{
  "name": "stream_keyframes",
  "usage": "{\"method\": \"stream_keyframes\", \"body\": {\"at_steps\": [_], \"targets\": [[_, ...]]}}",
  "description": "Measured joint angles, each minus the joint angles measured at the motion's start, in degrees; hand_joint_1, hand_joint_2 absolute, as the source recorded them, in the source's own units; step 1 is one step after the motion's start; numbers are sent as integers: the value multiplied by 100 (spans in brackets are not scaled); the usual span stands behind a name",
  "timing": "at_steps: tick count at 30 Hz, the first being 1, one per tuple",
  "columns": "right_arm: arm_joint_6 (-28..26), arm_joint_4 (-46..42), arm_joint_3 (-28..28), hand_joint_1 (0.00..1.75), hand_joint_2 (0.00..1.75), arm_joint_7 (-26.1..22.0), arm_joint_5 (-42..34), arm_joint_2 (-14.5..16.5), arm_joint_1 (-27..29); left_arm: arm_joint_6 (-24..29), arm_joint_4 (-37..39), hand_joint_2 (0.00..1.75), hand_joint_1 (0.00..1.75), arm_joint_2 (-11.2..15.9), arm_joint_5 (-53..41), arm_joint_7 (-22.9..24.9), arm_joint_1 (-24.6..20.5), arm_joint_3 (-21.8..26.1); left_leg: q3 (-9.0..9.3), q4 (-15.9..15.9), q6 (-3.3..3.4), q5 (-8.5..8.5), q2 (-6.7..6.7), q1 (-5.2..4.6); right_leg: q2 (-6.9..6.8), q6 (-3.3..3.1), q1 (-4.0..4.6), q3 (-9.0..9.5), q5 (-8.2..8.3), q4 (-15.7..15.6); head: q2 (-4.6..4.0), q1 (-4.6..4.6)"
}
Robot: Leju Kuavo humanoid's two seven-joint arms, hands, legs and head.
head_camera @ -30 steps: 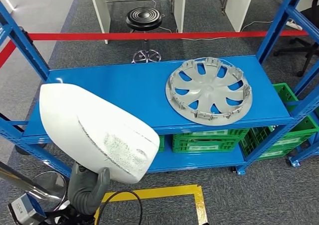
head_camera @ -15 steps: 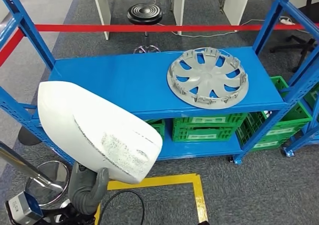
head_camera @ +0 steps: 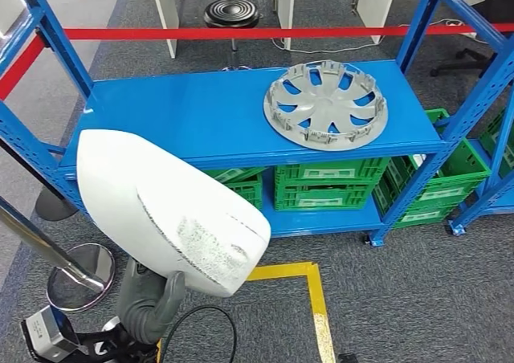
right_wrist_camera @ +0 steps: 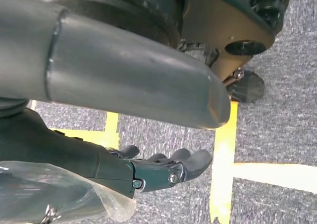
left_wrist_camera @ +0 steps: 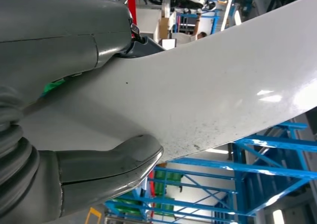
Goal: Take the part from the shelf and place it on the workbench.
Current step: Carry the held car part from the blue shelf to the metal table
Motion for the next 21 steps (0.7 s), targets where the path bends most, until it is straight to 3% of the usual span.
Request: {"method": "stream_keyframes", "body": {"at_steps": [3, 4, 5, 7, 8, 9, 10, 11, 12, 14, 15, 16, 18, 19, 21], "targets": [[-30, 4, -48, 0, 0, -2, 43, 6, 6, 22, -1, 175, 175, 14, -9, 0, 3, -6, -70, -136, 65, 70, 12, -16, -3, 114, -16, -70, 100, -9, 0, 1], [-40, 7, -65, 0, 0, 3, 53, 7, 8, 22, -1, 175, 175, 16, -11, -1, 1, -13, -135, -153, 106, 142, 22, -7, 5, 140, -18, -129, -26, 75, 0, 10], [-46, 10, -79, 0, 0, 7, 61, 8, 9, 22, -1, 175, 175, 16, -12, -1, 0, -24, -217, -171, 141, 222, 33, 5, 16, 160, -20, -210, -259, 268, 0, 22], [-39, 11, -92, 0, 0, 13, 82, 8, 5, 27, -1, 175, 175, 16, -15, -1, -1, -47, -403, -162, 184, 368, 46, 1, 27, 188, -24, -402, -876, 955, 0, 56], [-28, 11, -92, 0, 0, 15, 101, 8, 5, 33, -1, 175, 175, 17, -15, 0, 1, -54, -501, -149, 186, 442, 51, -8, 27, 201, -25, -450, -1048, 1309, 0, 66], [-16, 11, -92, 0, 0, 21, 124, 8, 3, 41, -1, 175, 175, 18, -14, 0, 1, -58, -601, -134, 185, 513, 57, -15, 27, 211, -24, -440, -1072, 1547, 0, 69], [-7, 11, -92, 0, 0, 31, 150, 8, 2, 50, -1, 175, 175, 19, -12, 0, 2, -59, -704, -112, 178, 579, 62, -19, 27, 216, -24, -346, -967, 1609, 0, 73], [-1, 11, -92, 0, 0, 47, 185, 8, -1, 60, -1, 175, 175, 19, -14, 0, 3, -59, -808, -83, 167, 640, 63, -20, 26, 215, -25, -152, -795, 1472, 0, 74], [3, 10, -90, 0, 0, 66, 233, 8, -7, 84, -9, 175, 175, 20, -26, 0, 6, -59, -897, -44, 150, 694, 62, -19, 26, 210, -27, 140, -656, 1146, 0, 75], [11, 9, -78, 0, 0, 101, 350, 8, -36, 165, -63, 175, 175, 28, -57, -1, 27, -57, -1047, 50, 99, 787, 59, -33, 33, 179, -20, 775, -675, 283, 0, 78], [16, 9, -67, 0, 0, 109, 408, 9, -49, 214, -110, 175, 175, 38, -68, -2, 48, -54, -1089, 83, 72, 837, 61, -39, 39, 149, -10, 948, -757, -20, 0, 77], [23, 9, -54, 0, 0, 113, 454, 9, -56, 252, -163, 175, 175, 50, -66, -3, 79, -50, -1119, 95, 44, 891, 64, -42, 44, 112, 6, 1011, -821, -175, 0, 77], [50, 11, -34, 0, 0, 113, 515, 8, -45, 304, -260, 175, 175, 78, -51, -5, 162, -41, -1151, 96, -13, 965, 60, -26, 31, 13, 12, 916, -775, -200, 0, 77], [68, 12, -30, 0, 0, 116, 535, 5, -40, 319, -294, 175, 175, 91, -43, -5, 204, -38, -1187, 156, -49, 882, 50, -16, 20, -38, 7, 867, -732, -198, 0, 71], [128, 14, -28, 0, 0, 129, 574, 0, -36, 337, -326, 175, 175, 116, -42, -5, 256, -34, -1332, 614, -125, 404, 30, 7, -7, -113, -5, 741, -630, -204, 0, 53]]}}
